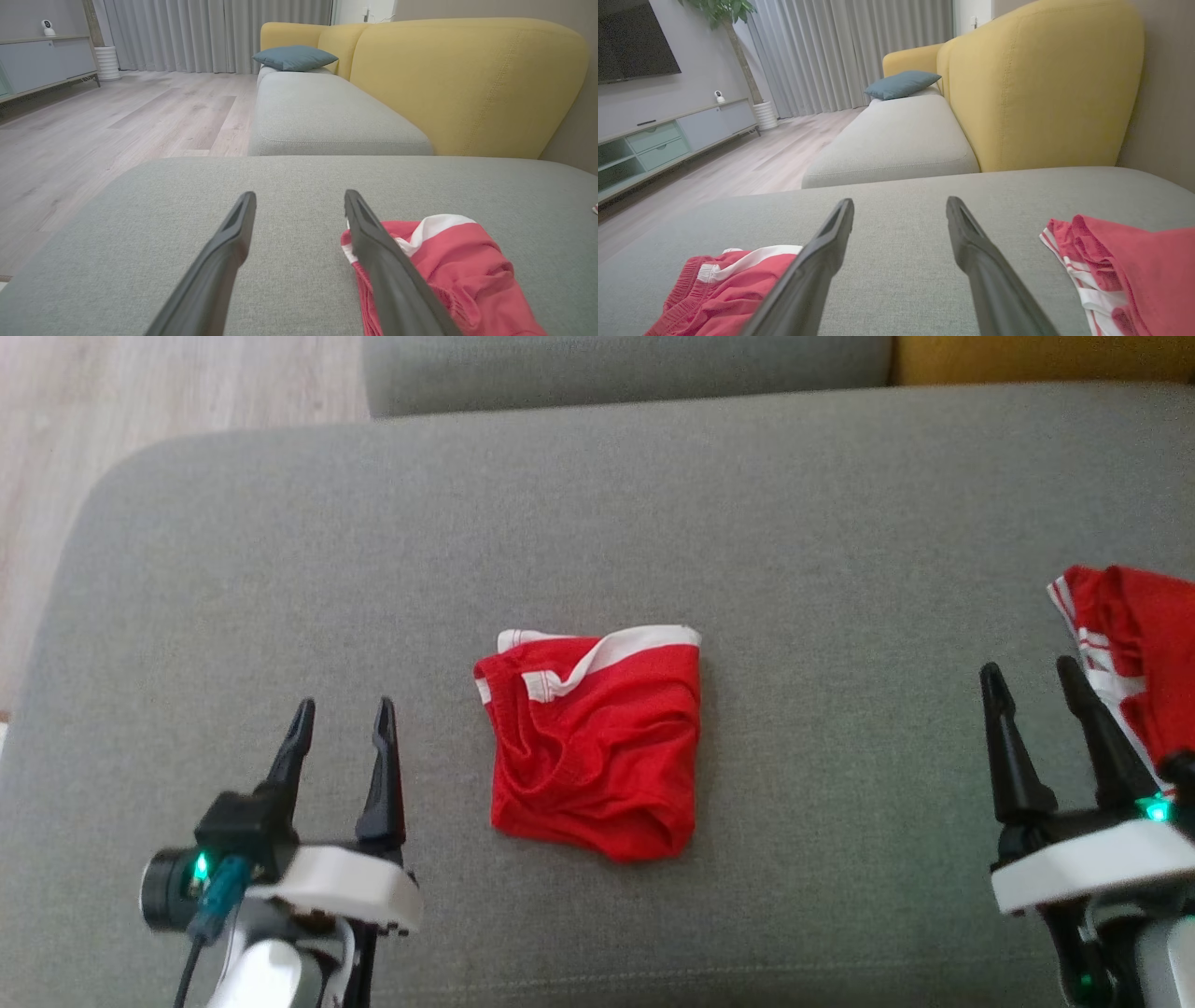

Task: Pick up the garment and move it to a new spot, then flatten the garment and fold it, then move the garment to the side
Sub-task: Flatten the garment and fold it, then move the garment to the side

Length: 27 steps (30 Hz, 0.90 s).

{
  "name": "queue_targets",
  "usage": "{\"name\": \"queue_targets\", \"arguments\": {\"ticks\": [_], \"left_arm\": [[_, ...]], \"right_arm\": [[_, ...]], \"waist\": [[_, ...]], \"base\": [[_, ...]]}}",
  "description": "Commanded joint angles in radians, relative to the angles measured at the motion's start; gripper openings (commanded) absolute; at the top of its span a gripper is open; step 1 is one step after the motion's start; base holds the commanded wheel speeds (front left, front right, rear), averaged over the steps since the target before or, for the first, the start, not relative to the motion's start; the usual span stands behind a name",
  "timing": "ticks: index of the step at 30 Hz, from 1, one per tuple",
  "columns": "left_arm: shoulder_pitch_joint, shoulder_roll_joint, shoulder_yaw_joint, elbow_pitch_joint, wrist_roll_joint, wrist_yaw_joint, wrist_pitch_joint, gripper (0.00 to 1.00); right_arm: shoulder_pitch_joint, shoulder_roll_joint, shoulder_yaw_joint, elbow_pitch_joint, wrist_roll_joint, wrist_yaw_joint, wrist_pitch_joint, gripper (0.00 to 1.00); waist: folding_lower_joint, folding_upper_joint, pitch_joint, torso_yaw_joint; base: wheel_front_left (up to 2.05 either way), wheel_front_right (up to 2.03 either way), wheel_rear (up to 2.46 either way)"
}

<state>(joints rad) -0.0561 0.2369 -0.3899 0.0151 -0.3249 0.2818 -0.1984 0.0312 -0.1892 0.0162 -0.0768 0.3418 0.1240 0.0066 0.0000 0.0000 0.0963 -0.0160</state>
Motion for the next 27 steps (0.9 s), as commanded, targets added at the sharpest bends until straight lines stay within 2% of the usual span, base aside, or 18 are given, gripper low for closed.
{"name": "queue_targets", "arguments": {"ticks": [1,12,27], "left_arm": [[-0.011,0.023,0.042,-0.036,-0.005,0.009,0.004,1.0],[0.058,0.051,0.041,-0.034,-0.008,0.028,0.024,1.0],[0.051,0.067,0.028,-0.027,0.01,0.045,0.03,1.0]], "right_arm": [[0.004,0.003,0.0,-0.061,-0.019,0.007,0.014,1.0],[0.1,0.054,-0.023,-0.161,-0.082,0.007,0.1,1.0],[0.116,0.066,-0.026,-0.18,-0.101,0.007,0.128,1.0]], "waist": [[0.0,0.0,-0.03,-0.003],[0.0,0.0,-0.104,-0.001],[0.0,0.0,-0.117,0.006]], "base": [[0.0,0.0,0.0],[0.0,0.0,0.0],[0.0,0.0,0.0]]}}
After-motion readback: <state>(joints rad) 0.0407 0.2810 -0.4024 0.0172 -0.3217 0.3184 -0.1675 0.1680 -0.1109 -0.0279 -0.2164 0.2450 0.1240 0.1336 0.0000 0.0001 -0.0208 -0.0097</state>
